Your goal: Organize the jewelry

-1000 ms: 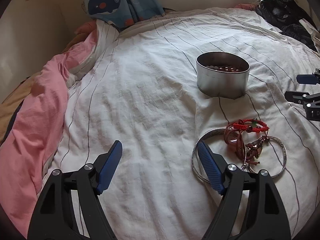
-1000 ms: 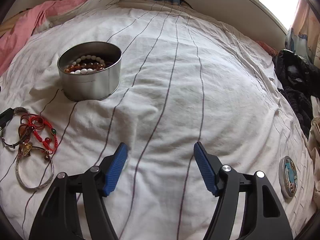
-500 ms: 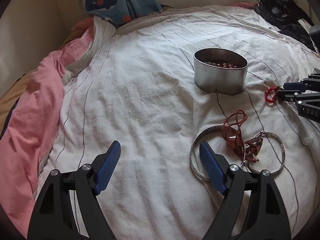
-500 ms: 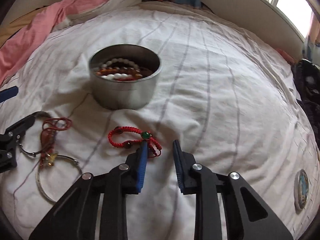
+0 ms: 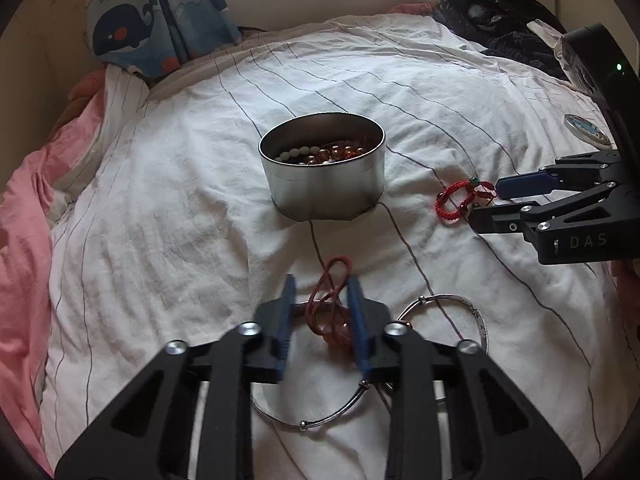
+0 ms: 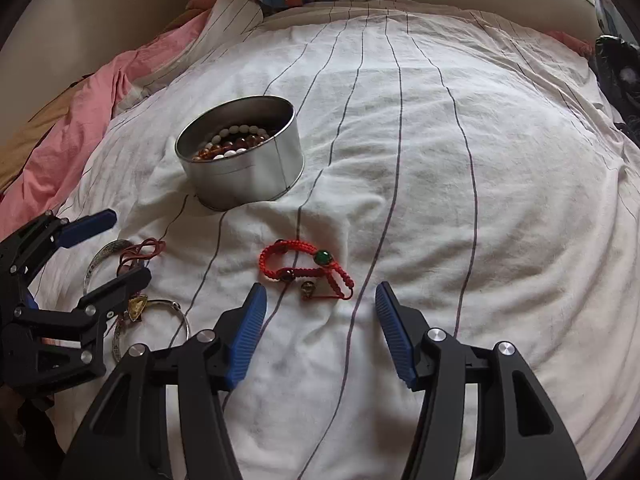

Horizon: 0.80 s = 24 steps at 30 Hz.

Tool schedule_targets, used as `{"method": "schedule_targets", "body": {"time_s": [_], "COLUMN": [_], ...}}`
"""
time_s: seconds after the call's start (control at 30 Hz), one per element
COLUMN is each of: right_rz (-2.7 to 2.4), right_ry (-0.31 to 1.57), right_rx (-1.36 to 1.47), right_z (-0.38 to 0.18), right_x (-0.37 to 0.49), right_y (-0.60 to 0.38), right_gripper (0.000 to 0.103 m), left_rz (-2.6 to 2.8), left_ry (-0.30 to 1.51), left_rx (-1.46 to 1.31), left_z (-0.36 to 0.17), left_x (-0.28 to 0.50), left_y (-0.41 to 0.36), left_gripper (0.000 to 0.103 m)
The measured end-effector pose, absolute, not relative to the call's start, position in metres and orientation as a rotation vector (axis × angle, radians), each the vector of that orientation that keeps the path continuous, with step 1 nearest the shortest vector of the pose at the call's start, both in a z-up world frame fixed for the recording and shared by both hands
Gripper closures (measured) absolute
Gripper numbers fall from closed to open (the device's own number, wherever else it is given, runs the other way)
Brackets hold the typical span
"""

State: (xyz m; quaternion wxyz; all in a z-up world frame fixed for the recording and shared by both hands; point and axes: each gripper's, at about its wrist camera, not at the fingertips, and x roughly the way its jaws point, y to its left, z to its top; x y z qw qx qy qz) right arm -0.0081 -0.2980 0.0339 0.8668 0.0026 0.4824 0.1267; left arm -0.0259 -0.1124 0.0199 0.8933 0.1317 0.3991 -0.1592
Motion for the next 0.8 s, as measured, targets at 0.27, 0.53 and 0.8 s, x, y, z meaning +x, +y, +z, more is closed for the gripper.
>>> {"method": "schedule_targets", "body": {"time_s": [0.27, 0.53, 0.8], "right_rz": [0.257, 0.265, 0.257], "right_ry": [1.029, 1.000, 0.969], "right_rx": [0.071, 0.031, -0.033], "right_z": [0.031, 0.034, 0.034], "right_x": [-0.002, -0.009, -0.007], "right_y": [-0.310, -0.306, -0.295], "right_gripper": [0.047, 0.037, 0.034], "left_rz": [-0.583, -0.214, -0.156], "left_ry": [0.674, 0.897, 0.865], "left_rx": [-0.124, -0.128, -0.187], "left_z": [0.079, 0.042, 0.037], "left_x": [-0.053, -0.018, -0.017], "left_y": [-0.062, -0.007, 0.018], "left_gripper": [0.101, 0.088, 0.031]}}
